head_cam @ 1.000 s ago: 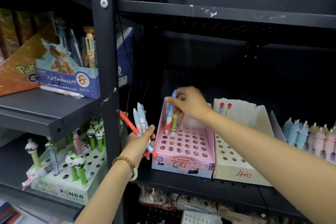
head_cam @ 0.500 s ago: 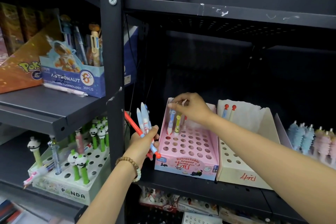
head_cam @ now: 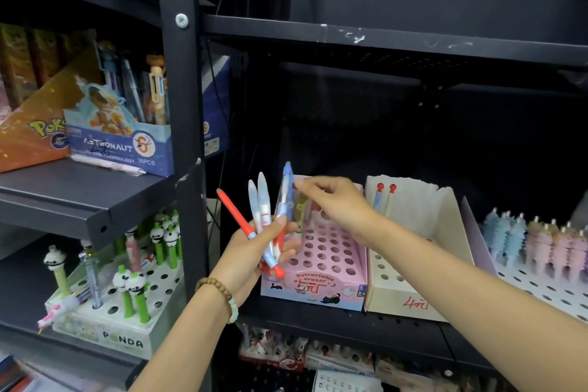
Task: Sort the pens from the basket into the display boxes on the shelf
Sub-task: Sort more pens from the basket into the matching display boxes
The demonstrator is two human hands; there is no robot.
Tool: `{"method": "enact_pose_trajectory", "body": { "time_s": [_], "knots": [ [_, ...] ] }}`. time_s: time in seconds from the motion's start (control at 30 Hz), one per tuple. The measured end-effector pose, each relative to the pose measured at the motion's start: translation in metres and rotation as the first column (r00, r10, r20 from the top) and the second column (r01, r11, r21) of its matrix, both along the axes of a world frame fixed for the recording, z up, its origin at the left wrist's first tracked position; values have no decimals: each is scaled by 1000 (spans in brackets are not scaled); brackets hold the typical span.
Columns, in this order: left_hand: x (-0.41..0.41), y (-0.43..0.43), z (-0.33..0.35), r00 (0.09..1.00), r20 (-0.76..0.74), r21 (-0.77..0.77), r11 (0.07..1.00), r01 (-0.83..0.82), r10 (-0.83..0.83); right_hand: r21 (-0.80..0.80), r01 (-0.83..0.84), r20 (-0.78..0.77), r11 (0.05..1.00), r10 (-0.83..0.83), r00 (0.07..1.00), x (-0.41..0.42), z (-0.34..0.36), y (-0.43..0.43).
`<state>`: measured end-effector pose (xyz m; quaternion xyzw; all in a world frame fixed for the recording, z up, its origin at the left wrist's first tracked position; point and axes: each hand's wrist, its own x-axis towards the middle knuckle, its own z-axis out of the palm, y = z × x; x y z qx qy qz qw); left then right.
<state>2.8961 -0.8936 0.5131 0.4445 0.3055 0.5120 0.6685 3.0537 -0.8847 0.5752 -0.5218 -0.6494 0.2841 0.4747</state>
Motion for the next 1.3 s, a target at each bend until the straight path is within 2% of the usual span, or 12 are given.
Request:
{"method": "enact_pose_trajectory", "body": {
  "time_s": [0.17,0.33,0.43,0.5,0.6,0.67,0.83,0.9,0.97,1.07,1.2,1.3],
  "knots": [
    [16,-8,11,994,-65,15,996,90,-89,-127,-146,-273,981,107,956,14,7,-14],
    [11,-10,18,981,-59,29,982,186,-184,-119,-368,-493,922,267,828,29,20,-12],
    [3,-7,17,988,-79,45,990,137,-133,-77,-307,-466,948,238,852,28,23,-6],
    [-3,-2,13,984,-178,83,997,0,14,-9,-159,-434,987,140,890,25,23,0],
    [-12,9,0,902,-359,151,969,-197,240,115,42,-296,992,-6,955,19,18,11],
    [-14,15,-9,871,-419,142,965,-218,259,167,111,-226,980,-71,972,10,11,18],
    [-10,26,-22,887,-404,61,975,-216,222,218,162,-118,962,-139,983,-7,-5,30],
    [-10,29,-25,900,-380,33,976,-216,212,233,137,-53,963,-128,990,-11,-13,33],
    [-9,30,-27,905,-362,28,973,-228,223,270,107,132,957,-146,980,-13,-24,33],
    [-9,29,-26,911,-330,29,967,-252,247,355,113,366,928,-249,897,-12,-39,30],
    [-9,24,-20,961,-180,5,977,-213,211,409,74,411,910,-256,875,-9,-38,23],
    [-6,19,-8,984,143,-70,993,-96,105,367,97,215,925,-186,959,-8,-27,7]
  ]
}}
